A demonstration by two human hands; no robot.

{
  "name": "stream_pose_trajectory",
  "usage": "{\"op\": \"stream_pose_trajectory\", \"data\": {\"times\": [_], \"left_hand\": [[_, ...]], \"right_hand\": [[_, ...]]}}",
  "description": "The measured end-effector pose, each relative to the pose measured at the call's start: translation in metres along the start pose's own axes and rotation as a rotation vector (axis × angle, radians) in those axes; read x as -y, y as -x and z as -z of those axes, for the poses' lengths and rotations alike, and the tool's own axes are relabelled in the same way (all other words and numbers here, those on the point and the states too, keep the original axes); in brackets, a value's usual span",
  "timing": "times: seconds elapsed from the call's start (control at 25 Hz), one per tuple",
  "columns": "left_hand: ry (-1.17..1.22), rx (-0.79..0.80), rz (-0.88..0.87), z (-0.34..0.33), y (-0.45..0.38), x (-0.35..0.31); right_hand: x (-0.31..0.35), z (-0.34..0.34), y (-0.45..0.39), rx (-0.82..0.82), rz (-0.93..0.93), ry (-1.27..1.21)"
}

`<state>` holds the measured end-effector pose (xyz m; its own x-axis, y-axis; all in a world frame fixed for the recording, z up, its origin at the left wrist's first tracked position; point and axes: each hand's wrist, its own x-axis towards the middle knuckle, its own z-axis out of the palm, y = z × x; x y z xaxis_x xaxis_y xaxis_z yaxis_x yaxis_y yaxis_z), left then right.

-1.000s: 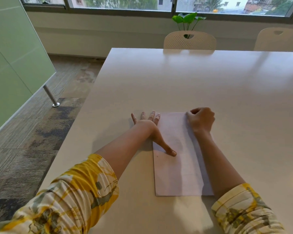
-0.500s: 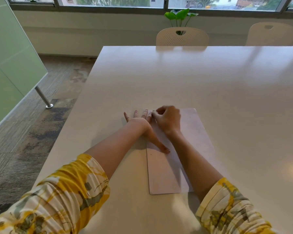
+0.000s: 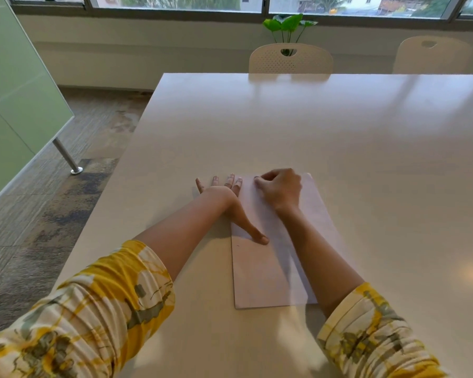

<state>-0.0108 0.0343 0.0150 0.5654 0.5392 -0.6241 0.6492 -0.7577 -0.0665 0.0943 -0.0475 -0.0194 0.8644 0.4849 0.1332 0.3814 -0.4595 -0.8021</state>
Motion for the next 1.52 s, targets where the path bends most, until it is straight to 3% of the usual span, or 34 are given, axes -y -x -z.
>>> {"op": "stream_pose_trajectory", "data": {"times": [0.2, 0.4, 0.64, 0.84, 0.88, 1.0, 1.08, 1.32, 1.4, 1.52], "left_hand": [[0.010, 0.008, 0.006, -0.002, 0.001, 0.002], [0.015, -0.003, -0.004, -0.002, 0.001, 0.000], [0.037, 0.005, 0.002, -0.001, 0.000, 0.001], [0.008, -0.005, -0.008, -0.001, -0.001, -0.001], [0.005, -0.007, -0.009, 0.000, -0.001, -0.001], [0.027, 0.005, -0.001, 0.000, 0.000, 0.000], [0.029, 0.000, -0.002, 0.000, -0.001, 0.000], [0.009, -0.034, -0.003, 0.000, -0.006, 0.000], [0.018, -0.013, 0.003, 0.001, -0.004, 0.000], [0.044, 0.009, -0.001, 0.001, 0.000, 0.000]], "right_hand": [[-0.031, 0.062, -0.031, -0.193, -0.247, 0.104], [0.004, -0.003, 0.018, 0.039, 0.095, 0.065], [-0.032, 0.059, -0.011, -0.220, -0.162, 0.149], [0.007, -0.002, 0.034, 0.036, 0.128, 0.062], [0.004, -0.001, 0.035, 0.014, 0.142, 0.049], [-0.022, 0.043, 0.010, -0.164, -0.087, 0.115], [-0.032, 0.067, -0.004, -0.194, -0.194, 0.171], [0.015, -0.004, 0.055, 0.080, 0.160, 0.055], [0.000, 0.016, 0.039, -0.016, 0.079, 0.067], [-0.033, 0.069, 0.006, -0.204, -0.189, 0.119]]}}
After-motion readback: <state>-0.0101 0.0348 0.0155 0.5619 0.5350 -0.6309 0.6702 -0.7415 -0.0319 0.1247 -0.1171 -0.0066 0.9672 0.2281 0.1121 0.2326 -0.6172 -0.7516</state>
